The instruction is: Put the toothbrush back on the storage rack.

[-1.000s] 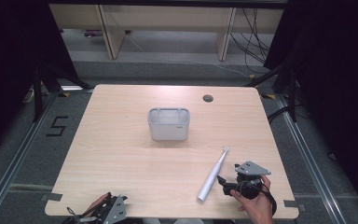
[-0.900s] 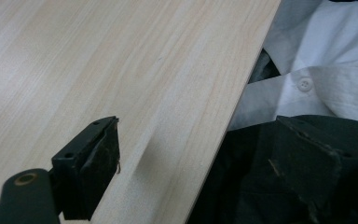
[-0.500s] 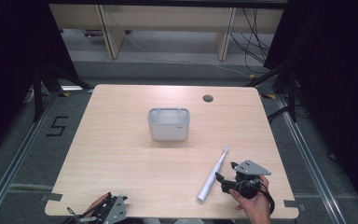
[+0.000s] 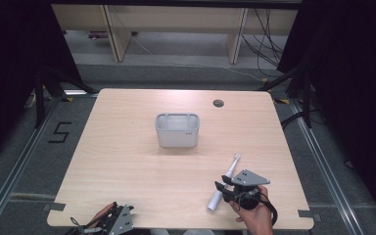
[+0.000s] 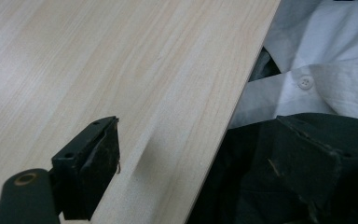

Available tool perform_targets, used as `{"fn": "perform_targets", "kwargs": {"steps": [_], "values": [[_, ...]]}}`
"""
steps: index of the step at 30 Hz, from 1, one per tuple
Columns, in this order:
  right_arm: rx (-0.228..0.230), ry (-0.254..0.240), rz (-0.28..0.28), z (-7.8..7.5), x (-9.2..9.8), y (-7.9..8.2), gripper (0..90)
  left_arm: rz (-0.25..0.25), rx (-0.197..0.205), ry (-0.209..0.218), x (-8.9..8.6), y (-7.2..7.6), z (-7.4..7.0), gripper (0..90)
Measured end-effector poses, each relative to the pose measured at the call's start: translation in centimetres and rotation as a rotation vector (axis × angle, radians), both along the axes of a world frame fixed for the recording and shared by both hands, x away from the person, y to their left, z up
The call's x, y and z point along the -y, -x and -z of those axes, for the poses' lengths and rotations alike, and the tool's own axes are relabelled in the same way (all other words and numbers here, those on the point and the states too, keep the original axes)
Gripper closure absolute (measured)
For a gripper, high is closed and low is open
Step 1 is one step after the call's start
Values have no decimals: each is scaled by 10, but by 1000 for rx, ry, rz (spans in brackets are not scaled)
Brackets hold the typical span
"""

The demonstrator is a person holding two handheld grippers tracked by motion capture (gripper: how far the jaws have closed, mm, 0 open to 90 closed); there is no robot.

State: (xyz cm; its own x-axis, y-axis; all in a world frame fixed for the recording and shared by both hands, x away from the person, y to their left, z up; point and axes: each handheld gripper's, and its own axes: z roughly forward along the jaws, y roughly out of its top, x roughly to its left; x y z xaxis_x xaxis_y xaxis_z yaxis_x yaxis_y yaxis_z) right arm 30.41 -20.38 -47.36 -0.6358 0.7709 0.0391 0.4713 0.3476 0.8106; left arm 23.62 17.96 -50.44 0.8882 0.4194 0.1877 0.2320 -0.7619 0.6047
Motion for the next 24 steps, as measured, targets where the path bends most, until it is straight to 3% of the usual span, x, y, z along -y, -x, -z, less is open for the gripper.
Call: {"fn": "perform_targets", "kwargs": {"steps": [1, 2, 3, 11, 12, 19, 24], "values": [[-6, 4, -6, -1, -2, 1, 691, 1, 2, 4, 0, 0, 0, 153], [19, 15, -28, 1, -3, 0, 713, 1, 1, 4, 0, 0, 0, 153], [4, 17, -37, 3, -6, 1, 749, 2, 0, 0, 0, 0, 0, 153], [0, 39, -97, 7, -15, 0, 794, -1, 1, 0, 0, 0, 0, 153], [-26, 41, -108, 8, -18, 1, 794, 0, 1, 5, 0, 0, 0, 153], [-59, 68, -148, 14, -24, 1, 787, 2, -1, 0, 0, 0, 0, 153], [-80, 99, -163, 17, -26, 2, 834, 0, 1, 0, 0, 0, 0, 153]]}}
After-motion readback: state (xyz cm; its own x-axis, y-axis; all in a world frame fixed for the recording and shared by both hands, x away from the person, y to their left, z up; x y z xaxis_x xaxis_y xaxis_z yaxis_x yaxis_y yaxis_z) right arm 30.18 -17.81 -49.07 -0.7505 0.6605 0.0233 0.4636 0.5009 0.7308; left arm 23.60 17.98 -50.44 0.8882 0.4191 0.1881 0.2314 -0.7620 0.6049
